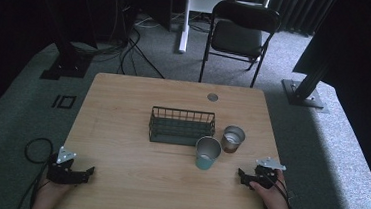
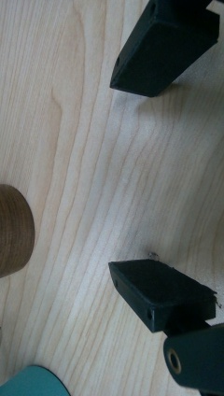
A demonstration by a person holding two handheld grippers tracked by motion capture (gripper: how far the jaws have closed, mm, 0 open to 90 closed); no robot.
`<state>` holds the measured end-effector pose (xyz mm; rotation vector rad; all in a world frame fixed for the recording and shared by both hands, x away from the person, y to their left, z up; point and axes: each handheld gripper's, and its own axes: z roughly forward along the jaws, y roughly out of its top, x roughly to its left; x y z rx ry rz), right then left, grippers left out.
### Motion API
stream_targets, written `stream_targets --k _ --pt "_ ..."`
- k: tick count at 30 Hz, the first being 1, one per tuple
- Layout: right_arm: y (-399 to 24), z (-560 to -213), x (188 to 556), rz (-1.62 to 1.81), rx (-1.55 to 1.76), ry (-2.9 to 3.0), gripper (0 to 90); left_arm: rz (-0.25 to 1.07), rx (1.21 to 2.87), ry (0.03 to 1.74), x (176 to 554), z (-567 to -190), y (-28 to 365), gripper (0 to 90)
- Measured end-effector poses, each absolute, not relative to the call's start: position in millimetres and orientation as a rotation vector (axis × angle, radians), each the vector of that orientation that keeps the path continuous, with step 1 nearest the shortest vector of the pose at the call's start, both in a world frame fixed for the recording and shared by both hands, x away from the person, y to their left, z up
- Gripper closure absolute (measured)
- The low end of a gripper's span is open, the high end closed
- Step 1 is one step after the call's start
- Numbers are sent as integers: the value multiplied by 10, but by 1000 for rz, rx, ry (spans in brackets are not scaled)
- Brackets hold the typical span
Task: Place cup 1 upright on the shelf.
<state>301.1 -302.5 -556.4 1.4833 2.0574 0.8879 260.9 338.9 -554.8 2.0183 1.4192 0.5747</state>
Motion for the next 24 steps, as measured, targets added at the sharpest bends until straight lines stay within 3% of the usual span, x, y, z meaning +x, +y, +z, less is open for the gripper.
stream_targets --k 24 --pt "-3025 -5564 3012 888 1483 2057 110 548 2039 1335 2583 -5528 3375 5"
